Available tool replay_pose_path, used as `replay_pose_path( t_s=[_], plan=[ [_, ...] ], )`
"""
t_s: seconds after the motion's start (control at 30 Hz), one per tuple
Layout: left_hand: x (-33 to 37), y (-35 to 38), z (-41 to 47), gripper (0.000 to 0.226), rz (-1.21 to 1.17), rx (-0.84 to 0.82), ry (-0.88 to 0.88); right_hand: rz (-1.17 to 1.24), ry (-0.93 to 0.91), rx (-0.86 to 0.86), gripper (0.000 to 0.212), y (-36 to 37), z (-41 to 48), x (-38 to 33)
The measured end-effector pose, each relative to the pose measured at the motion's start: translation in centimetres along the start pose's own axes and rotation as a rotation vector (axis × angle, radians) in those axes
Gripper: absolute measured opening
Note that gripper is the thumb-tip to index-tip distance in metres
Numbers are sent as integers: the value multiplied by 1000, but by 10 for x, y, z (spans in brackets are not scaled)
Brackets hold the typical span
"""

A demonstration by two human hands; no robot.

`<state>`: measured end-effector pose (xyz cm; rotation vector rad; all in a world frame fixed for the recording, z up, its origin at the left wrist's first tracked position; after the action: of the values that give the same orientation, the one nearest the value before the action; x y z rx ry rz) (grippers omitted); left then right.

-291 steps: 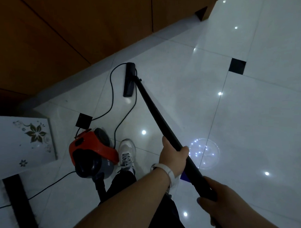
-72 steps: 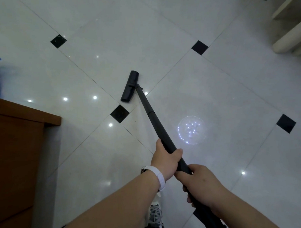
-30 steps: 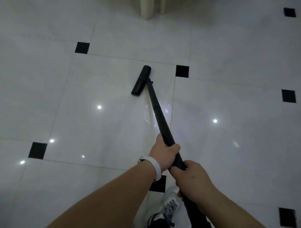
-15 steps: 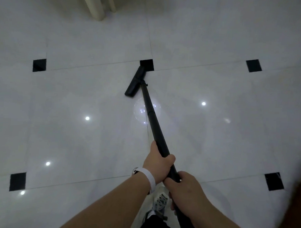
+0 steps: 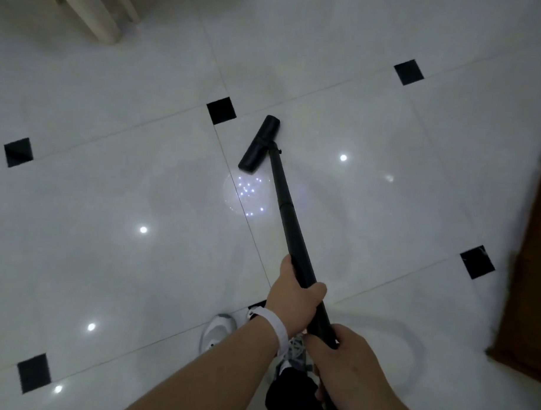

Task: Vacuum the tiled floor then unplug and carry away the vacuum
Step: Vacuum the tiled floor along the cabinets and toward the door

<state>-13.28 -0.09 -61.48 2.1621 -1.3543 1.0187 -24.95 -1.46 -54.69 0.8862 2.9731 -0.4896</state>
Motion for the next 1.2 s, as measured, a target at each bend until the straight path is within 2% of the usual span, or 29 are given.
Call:
replay_pose_path(
  t_s=[0.2,0.27,0.37,0.43,0.63,0.77,0.87,1.0,1.2],
  plan=[
    [-1,8,-21,73,87,-144,13,78,111,58,23,11,-22,26],
    [-1,5,-31,65,109,-183,22,116,130,66,24,19,-28,35],
    [-6,-3,-44,39,131,-240,9,156,172,52,23,36,-39,44],
    [-10,-9,-51,33,166,-266,8,162,186,54,21,47,-44,47],
    [-15,-32,-55,42,248,-306,20,232,168,-39,29,79,-56,45],
    [-16,-40,-54,39,241,-311,3,258,126,-14,23,87,-56,40],
    [-17,-41,-49,33,269,-310,45,353,118,-22,24,89,-50,41],
    [-22,-38,-46,29,298,-301,102,356,88,24,27,88,-44,47],
    [-24,-15,-51,32,355,-319,161,413,52,49,14,73,-46,68]
  ],
)
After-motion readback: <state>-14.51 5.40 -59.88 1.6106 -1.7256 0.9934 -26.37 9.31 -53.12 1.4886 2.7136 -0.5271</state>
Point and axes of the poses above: each hand's wrist, its own z-axis towards the middle knuckle, its own y-axis out of the palm, x = y × z, the point moved 8 cm from there along z, towards the middle knuckle, and after that the axes turned 14 degrees about y, right-handed, at the moved point
